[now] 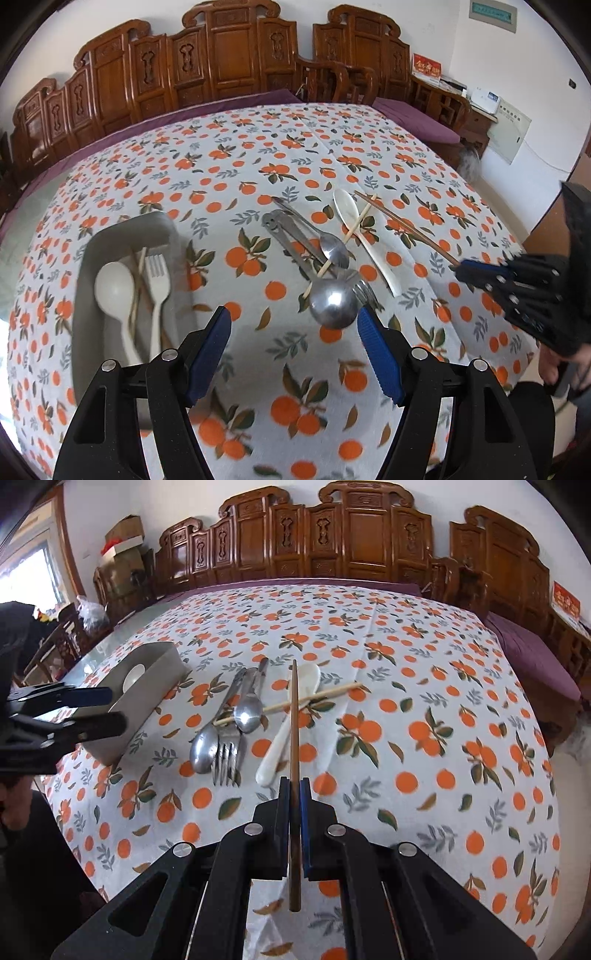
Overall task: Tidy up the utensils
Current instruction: 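Grasp a wooden chopstick with the right tool while the left tool reaches the smiley metal spoon, then grasp the smiley-face metal spoon with the left tool while the right tool holds the chopstick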
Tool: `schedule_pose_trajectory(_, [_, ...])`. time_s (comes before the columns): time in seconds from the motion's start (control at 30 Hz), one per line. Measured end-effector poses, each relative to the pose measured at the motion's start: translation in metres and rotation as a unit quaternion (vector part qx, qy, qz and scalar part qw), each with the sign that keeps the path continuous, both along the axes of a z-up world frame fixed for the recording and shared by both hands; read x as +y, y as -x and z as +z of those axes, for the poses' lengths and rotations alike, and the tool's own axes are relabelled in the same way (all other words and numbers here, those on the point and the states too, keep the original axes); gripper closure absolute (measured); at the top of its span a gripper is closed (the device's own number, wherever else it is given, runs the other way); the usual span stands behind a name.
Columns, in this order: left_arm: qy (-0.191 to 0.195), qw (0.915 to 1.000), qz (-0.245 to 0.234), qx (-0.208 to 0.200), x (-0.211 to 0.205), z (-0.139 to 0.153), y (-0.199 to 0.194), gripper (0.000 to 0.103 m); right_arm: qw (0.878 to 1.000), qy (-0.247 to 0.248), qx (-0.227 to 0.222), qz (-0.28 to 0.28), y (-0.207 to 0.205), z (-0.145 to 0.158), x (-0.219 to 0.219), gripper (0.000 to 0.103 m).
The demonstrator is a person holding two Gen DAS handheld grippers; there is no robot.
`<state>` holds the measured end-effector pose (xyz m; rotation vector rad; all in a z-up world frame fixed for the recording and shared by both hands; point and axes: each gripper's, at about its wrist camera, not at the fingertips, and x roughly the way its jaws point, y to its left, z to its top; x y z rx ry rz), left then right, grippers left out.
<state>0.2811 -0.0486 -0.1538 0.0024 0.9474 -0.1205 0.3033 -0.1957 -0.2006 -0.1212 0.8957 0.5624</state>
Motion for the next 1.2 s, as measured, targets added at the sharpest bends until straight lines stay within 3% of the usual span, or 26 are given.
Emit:
schedule_pose_trajectory(0.13, [0.014, 0.9997, 0.01, 0.017, -0.002, -0.015, -0.022, 0.037, 1.0, 0.01, 0.004, -0.002, -0.001, -0.009, -0.005, 0.097])
schedule_pose_trajectory(0.37, [0.035, 0.9973, 0.037, 0.053, 0.001, -0.043, -0.063, 0.05, 1.0, 0.001, 0.017, -0.012, -0.006, -0.017, -0.012, 0.097])
schedule_pose_trajectory(0.57, [0.066, 0.9929, 0.057, 0.081, 0.006, -0.058, -0.08, 0.051, 1.0, -0.006, 0.025, -0.015, -0.006, -0.021, -0.014, 0.097])
schedule_pose_trajectory(0.73, [0.074, 0.9906, 0.067, 0.093, 0.006, -0.063, -0.088, 0.058, 0.999, -0.01, 0.028, -0.014, -0.006, -0.022, -0.013, 0.097])
schedule_pose_trajectory(0.9, [0.079, 0.9896, 0.069, 0.099, 0.002, -0.063, -0.09, 0.079, 0.999, -0.015, 0.032, -0.009, -0.004, -0.024, -0.01, 0.097])
schedule_pose_trajectory(1.2, [0.073, 0.9903, 0.058, 0.103, -0.006, -0.065, -0.089, 0.092, 0.999, -0.017, 0.029, -0.006, -0.002, -0.02, -0.008, 0.097])
